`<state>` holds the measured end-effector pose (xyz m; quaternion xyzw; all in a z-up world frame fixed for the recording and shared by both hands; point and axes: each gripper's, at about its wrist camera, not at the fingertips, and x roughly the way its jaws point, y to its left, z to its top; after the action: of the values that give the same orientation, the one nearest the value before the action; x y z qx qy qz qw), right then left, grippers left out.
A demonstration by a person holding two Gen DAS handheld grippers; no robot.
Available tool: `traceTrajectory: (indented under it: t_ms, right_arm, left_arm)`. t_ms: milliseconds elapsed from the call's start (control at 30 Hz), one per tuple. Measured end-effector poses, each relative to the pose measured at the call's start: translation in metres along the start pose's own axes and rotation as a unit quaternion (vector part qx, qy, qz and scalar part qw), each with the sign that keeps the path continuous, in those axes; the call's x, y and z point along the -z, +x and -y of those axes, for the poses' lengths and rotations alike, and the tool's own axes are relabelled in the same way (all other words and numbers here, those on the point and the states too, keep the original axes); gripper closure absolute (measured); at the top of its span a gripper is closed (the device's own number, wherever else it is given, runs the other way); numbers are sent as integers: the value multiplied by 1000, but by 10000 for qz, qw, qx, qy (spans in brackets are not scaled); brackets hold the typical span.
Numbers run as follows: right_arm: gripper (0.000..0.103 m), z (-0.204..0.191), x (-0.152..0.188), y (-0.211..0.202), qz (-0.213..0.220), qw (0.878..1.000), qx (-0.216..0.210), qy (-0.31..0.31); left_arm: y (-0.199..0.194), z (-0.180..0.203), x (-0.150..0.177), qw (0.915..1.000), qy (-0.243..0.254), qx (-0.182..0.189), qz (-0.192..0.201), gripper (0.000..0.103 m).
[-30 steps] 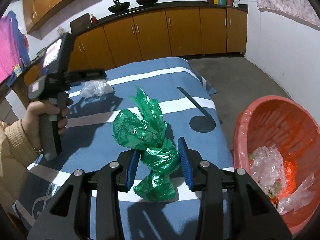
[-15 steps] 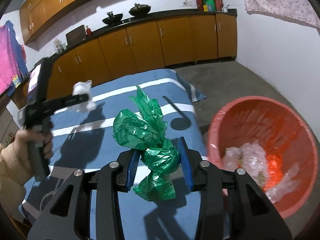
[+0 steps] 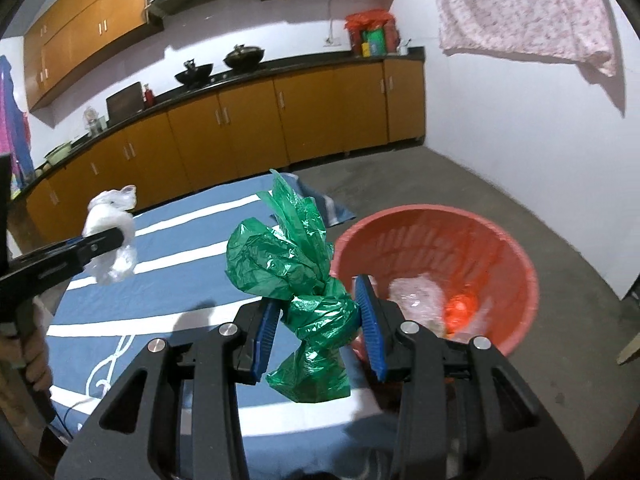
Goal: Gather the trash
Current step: 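Grasp the green bag with the right tool while the left tool grasps a clear bag, then carry the green and clear bags over the orange basket and release both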
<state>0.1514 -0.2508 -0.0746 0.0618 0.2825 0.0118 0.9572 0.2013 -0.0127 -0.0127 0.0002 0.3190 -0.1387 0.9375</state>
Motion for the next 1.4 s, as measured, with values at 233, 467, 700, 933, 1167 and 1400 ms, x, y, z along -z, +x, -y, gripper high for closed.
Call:
traceTrajectory:
  t_ms: [233, 467, 700, 933, 1167, 1400]
  right_arm:
    - [64, 17, 9, -21, 203, 9991, 357, 49]
    - [64, 25, 11, -29, 357, 9957, 849, -32]
    - [64, 42, 12, -31, 456, 9921, 1166, 61]
    - [64, 54, 12, -30, 497, 9897, 1333, 150]
    - [64, 60, 9, -25, 508, 9884, 1407, 246]
    - [64, 64, 12, -20, 457, 9886, 1370, 416]
  left_arm:
    - [-26, 46, 19, 9991, 379, 115, 141, 68]
    - [-31, 77, 24, 9979, 566, 259, 181, 68]
    - [-26, 99, 21, 9967, 678, 430, 135, 68]
    - [-11, 119, 18, 9959, 716, 553, 56, 68]
    - [5, 134, 17, 9944, 748, 739, -38, 68]
    - [20, 148, 16, 9933, 753, 867, -128, 68]
